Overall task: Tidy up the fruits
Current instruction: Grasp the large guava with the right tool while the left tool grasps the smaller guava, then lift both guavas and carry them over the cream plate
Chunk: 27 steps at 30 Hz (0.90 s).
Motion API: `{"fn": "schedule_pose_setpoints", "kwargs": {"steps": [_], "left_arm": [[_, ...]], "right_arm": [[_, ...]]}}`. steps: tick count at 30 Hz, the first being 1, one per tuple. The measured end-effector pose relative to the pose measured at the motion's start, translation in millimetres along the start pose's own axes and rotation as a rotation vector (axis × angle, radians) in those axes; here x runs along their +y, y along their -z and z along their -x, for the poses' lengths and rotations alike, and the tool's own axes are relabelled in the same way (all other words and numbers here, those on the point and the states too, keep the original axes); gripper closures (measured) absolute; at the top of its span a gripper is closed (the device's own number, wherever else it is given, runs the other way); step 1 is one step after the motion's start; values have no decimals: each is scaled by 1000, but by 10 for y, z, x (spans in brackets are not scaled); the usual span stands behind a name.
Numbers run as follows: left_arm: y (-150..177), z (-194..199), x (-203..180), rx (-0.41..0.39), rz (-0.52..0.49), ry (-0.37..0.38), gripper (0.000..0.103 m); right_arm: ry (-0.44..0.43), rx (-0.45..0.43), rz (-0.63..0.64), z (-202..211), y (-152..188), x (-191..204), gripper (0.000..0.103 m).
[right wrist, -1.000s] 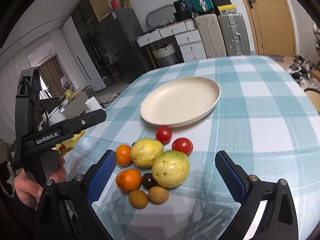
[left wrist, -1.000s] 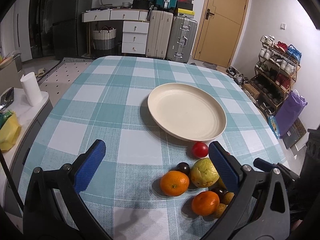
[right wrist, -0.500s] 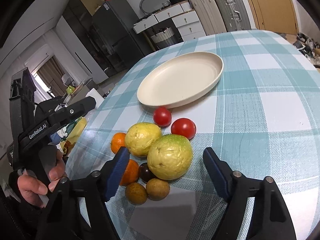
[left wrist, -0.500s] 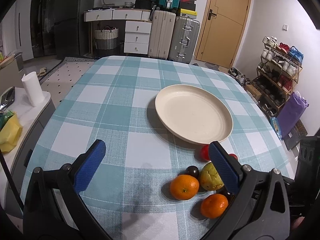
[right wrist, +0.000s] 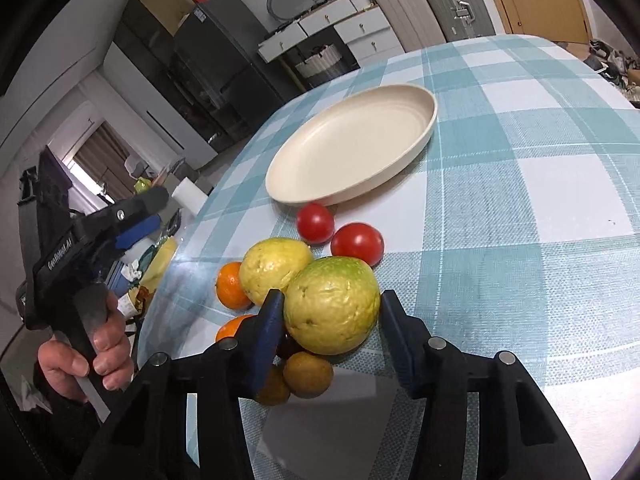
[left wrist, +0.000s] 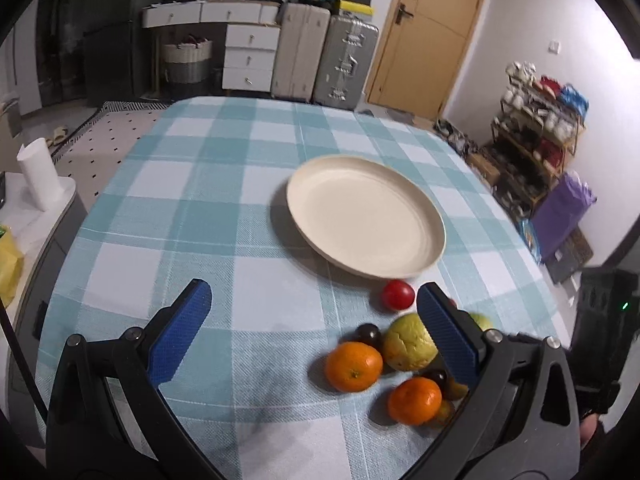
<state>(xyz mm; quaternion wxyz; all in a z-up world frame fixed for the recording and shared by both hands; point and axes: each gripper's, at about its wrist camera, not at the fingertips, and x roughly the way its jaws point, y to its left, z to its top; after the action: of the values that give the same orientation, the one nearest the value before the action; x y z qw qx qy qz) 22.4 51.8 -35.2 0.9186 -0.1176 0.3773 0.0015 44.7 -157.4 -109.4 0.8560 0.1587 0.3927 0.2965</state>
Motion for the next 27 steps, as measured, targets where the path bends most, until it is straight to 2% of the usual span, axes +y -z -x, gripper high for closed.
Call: {"fn": "schedule_pose_setpoints", "kwargs": {"steps": [6, 11, 16, 20, 23, 27], "left_arm": [[52, -126, -244, 62, -66, 53, 1], [73, -221, -482, 85, -158, 43, 1], [79, -329, -660, 137, -216, 74, 1], [128, -412, -848, 170, -324, 57, 1], [142, -479, -917, 194, -374, 52, 5], [158, -560, -979, 248, -411, 102, 14]], "right_arm": [[-8, -49, -12, 172, -47, -61, 53], [-4, -91, -18, 311, -77, -138, 53], [6, -114, -29, 393, -90, -226, 53], [13, -116, -36, 422, -87, -284, 53], [10, -121, -37, 442, -90, -314, 53], [5, -126, -33, 476, -91, -339, 53]]}}
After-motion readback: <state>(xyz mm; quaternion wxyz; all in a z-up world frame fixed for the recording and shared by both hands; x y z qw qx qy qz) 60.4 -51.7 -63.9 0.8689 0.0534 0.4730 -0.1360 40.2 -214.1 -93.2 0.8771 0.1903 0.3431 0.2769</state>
